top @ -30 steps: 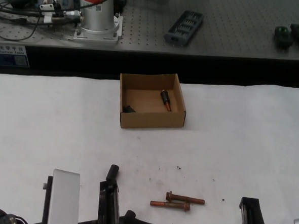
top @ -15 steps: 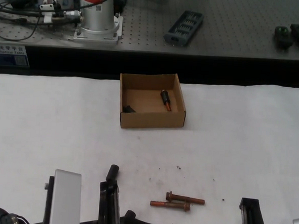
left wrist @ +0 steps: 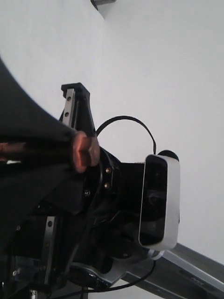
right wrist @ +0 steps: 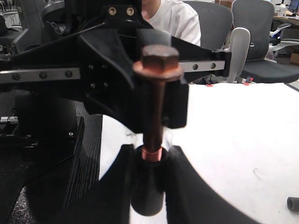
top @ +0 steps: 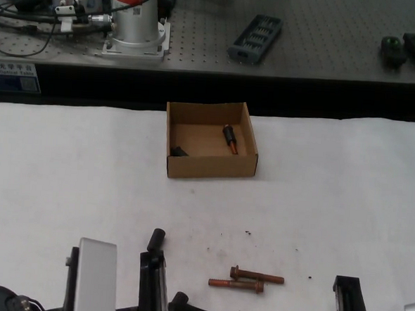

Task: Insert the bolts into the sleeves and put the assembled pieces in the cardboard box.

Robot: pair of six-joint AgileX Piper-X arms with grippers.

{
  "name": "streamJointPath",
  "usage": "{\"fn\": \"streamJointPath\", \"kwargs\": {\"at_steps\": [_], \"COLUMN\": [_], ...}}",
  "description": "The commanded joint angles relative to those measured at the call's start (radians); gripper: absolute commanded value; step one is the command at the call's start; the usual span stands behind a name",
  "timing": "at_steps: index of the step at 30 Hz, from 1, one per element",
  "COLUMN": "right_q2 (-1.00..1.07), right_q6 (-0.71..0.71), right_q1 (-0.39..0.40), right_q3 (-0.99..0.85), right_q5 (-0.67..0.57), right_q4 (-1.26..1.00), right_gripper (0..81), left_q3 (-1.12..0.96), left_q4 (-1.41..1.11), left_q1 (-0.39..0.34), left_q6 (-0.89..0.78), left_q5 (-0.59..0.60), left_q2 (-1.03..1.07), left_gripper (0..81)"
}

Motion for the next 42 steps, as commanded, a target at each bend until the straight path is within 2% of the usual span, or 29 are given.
{"fn": "streamJointPath", "kwargs": {"at_steps": [1, 7, 9, 12, 14, 22, 24, 30, 42], "right_q2": [-0.008, -0.008, -0.008, -0.008, -0.008, -0.008, -0.008, -0.008, -0.008], "right_q6": [0.0, 0.0, 0.0, 0.0, 0.0, 0.0, 0.0, 0.0, 0.0], "right_q1": [-0.001, -0.001, -0.001, -0.001, -0.001, -0.001, -0.001, -0.001, -0.001], "right_q3": [-0.01, -0.01, -0.01, -0.01, -0.01, -0.01, -0.01, -0.01, -0.01], "right_q5": [-0.024, -0.024, -0.024, -0.024, -0.024, -0.024, -0.024, -0.024, -0.018], "right_q4": [-0.055, -0.055, -0.055, -0.055, -0.055, -0.055, -0.055, -0.055, -0.047], "right_gripper": [5.5, 5.5, 5.5, 5.5, 5.5, 5.5, 5.5, 5.5, 5.5], "left_q3": [0.003, 0.003, 0.003, 0.003, 0.003, 0.003, 0.003, 0.003, 0.003], "left_q4": [0.087, 0.12, 0.12, 0.125, 0.125, 0.125, 0.125, 0.116, 0.23], "left_q1": [-0.001, -0.001, -0.001, -0.001, -0.001, -0.001, -0.001, -0.001, -0.001], "left_q6": [0.071, 0.1, 0.097, 0.09, 0.09, 0.09, 0.09, 0.085, 0.054], "left_q5": [-0.022, -0.073, -0.073, -0.081, -0.081, -0.081, -0.081, -0.074, -0.048], "left_q2": [0.004, 0.004, 0.002, 0.002, 0.002, 0.002, 0.002, -0.004, -0.162], "left_gripper": [0.6, 1.7, 8.2, 23.9, 28.6, 22.6, 24.2, 35.4, 35.4]}}
